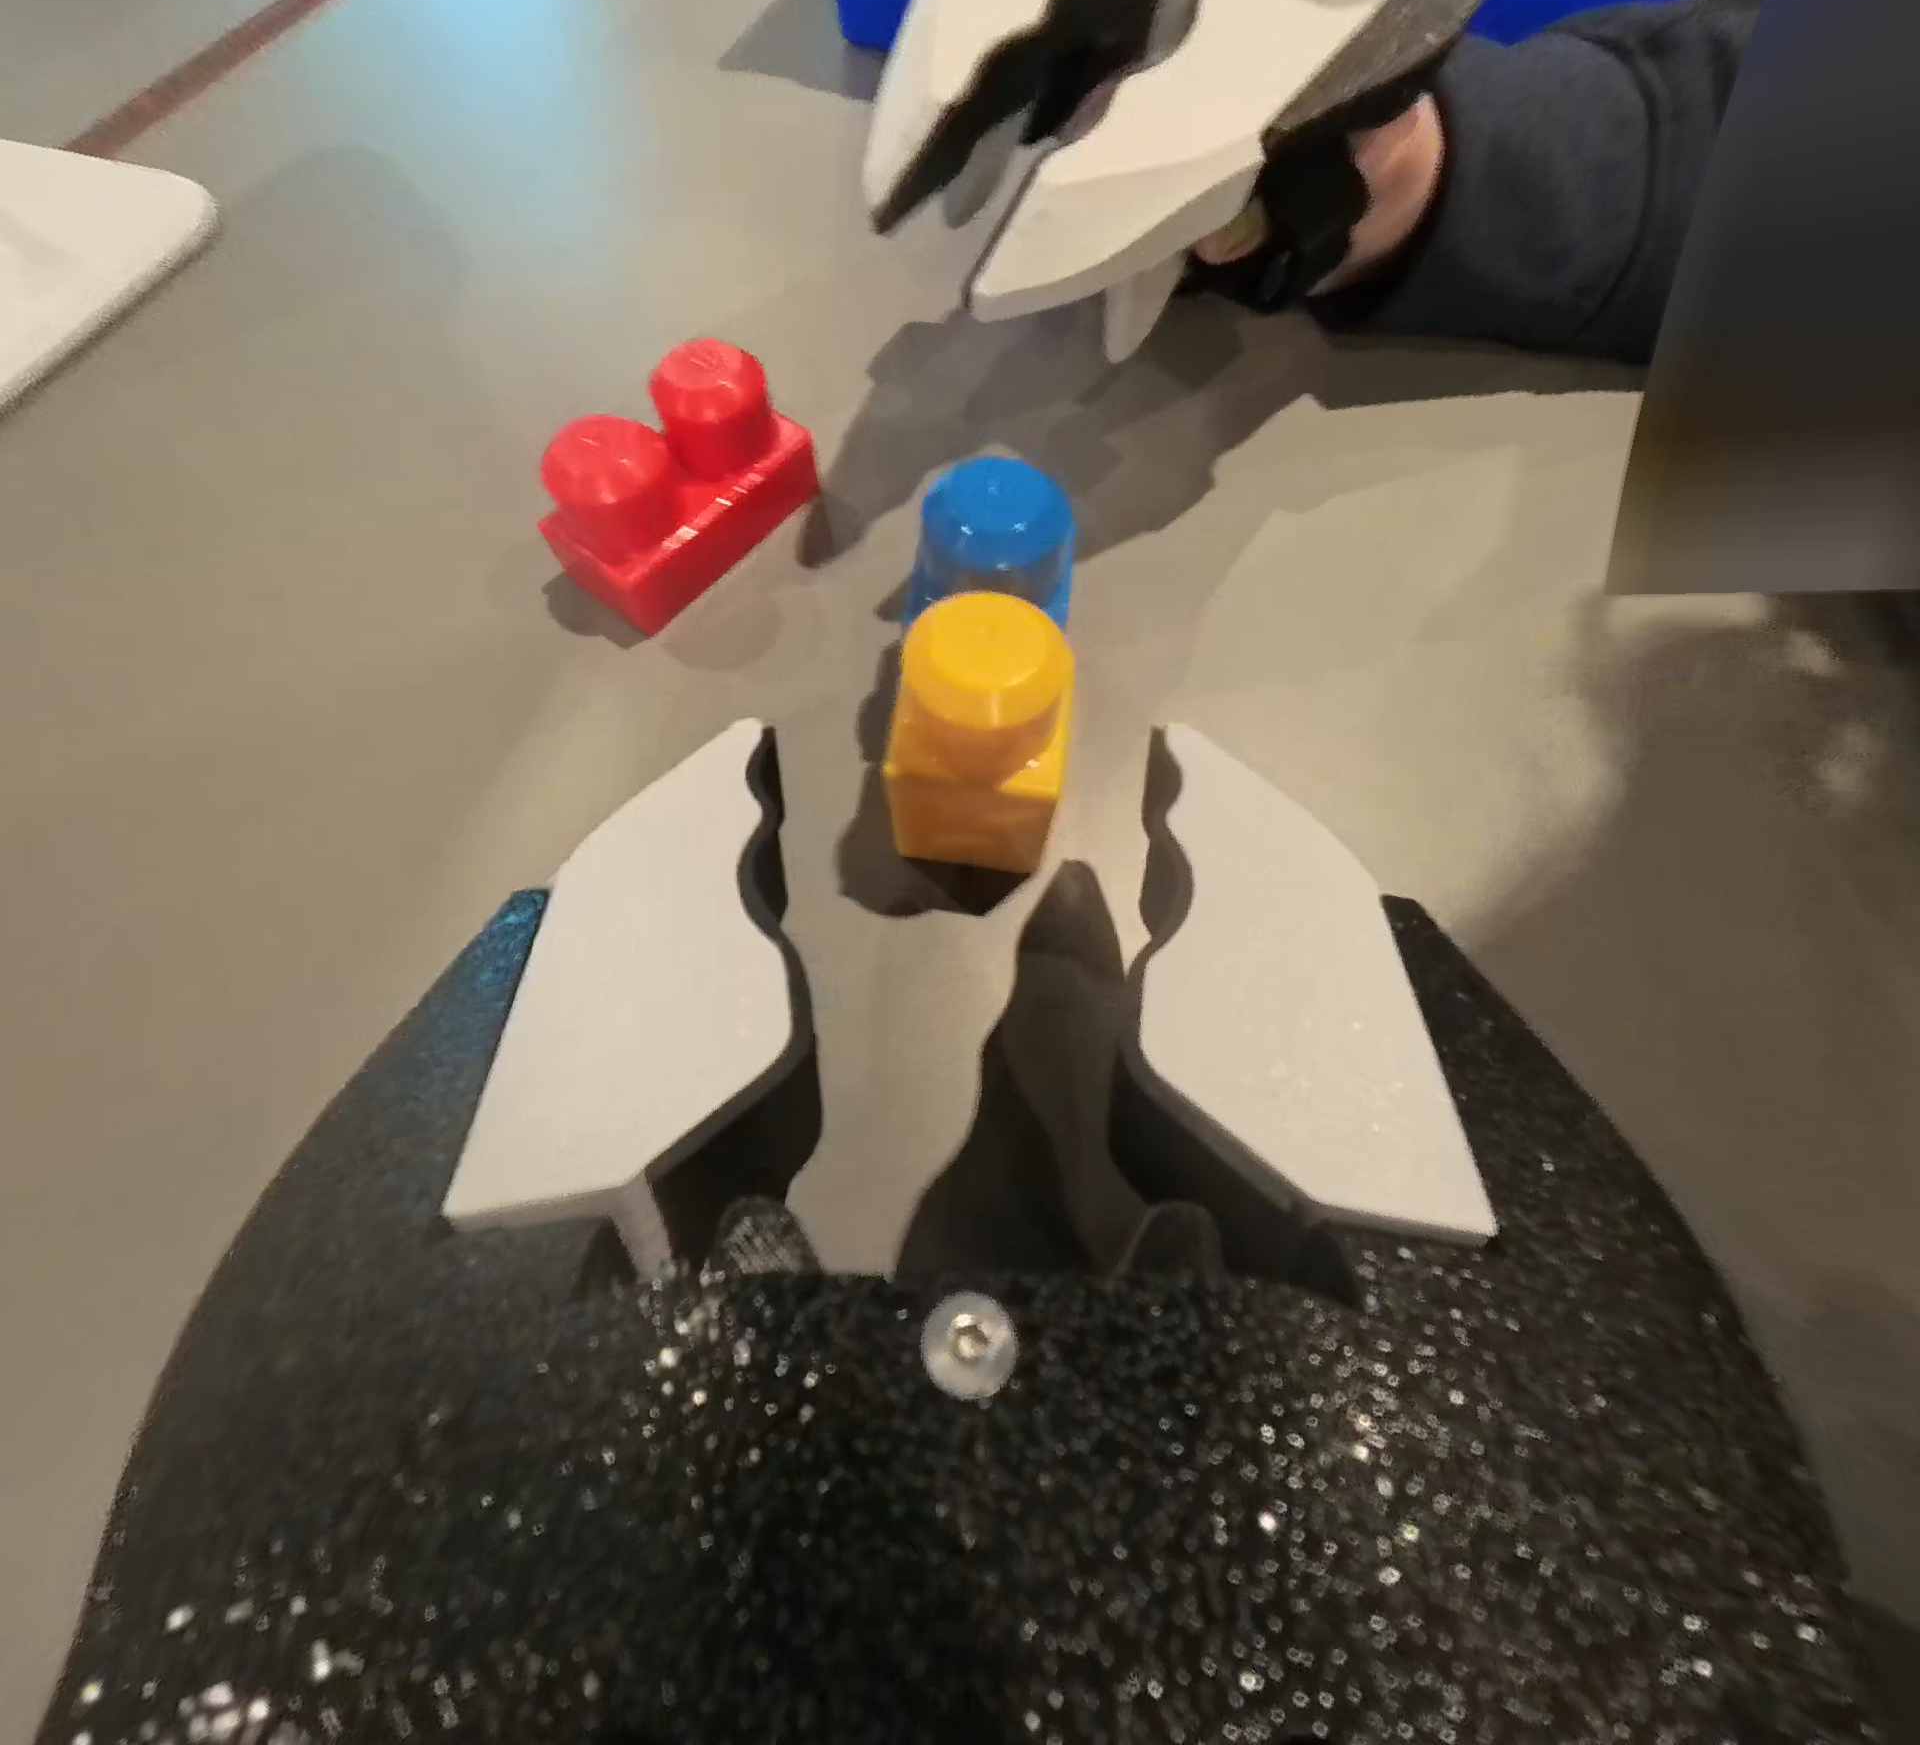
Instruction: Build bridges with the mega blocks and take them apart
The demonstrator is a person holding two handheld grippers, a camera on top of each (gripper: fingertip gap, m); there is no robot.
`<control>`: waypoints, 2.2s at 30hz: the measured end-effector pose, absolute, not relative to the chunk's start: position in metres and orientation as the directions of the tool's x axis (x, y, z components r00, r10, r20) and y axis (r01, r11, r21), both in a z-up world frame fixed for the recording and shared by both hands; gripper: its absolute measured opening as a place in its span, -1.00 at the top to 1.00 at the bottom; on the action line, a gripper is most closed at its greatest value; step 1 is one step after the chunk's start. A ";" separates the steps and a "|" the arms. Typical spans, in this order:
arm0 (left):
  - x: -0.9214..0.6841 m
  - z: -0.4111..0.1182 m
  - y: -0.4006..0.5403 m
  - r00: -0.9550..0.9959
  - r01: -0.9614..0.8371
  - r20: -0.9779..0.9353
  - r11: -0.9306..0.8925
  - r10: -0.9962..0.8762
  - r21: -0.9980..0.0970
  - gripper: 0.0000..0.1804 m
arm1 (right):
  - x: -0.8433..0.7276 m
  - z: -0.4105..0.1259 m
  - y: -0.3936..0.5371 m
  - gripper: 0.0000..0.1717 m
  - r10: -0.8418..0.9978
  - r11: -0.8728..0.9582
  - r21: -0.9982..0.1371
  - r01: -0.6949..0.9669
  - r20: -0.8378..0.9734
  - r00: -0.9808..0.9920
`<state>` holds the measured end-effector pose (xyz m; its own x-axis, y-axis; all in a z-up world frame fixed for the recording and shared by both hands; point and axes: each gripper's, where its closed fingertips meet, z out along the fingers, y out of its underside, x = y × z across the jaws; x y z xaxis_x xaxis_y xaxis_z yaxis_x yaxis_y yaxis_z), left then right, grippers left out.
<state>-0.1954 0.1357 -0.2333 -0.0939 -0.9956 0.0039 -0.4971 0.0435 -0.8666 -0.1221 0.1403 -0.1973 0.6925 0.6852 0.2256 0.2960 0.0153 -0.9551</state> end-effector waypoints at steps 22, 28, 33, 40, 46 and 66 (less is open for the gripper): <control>-0.178 -0.246 0.130 -0.184 -0.575 -0.011 0.116 -0.983 -0.810 0.28 | -0.116 -0.190 0.143 0.72 0.667 0.037 -0.965 0.258 0.216 0.713; -0.171 -0.250 0.129 -0.223 -0.580 -0.047 0.171 -0.974 -0.796 0.38 | -0.117 -0.190 0.143 0.72 0.666 0.039 -0.966 0.254 0.215 0.714; -0.168 -0.254 0.129 -0.226 -0.590 -0.029 0.161 -0.974 -0.791 0.44 | -0.117 -0.190 0.143 0.72 0.668 0.039 -0.967 0.254 0.214 0.713; -0.165 -0.259 0.125 -0.254 -0.598 -0.038 0.188 -0.966 -0.779 0.55 | -0.117 -0.189 0.143 0.71 0.668 0.037 -0.968 0.248 0.209 0.715; -0.162 -0.259 0.125 -0.251 -0.586 -0.041 0.186 -0.967 -0.788 0.55 | -0.117 -0.190 0.143 0.71 0.668 0.035 -0.968 0.248 0.208 0.715; -0.160 -0.258 0.124 -0.259 -0.568 -0.056 0.199 -0.964 -0.799 0.55 | -0.116 -0.189 0.143 0.70 0.665 0.037 -0.970 0.240 0.203 0.719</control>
<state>-0.1596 0.1244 -0.2578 -0.2594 -0.9641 -0.0559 -0.5675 0.1991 -0.7989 -0.1158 0.1434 -0.1888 0.7188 0.6649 0.2032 0.2398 0.0373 -0.9701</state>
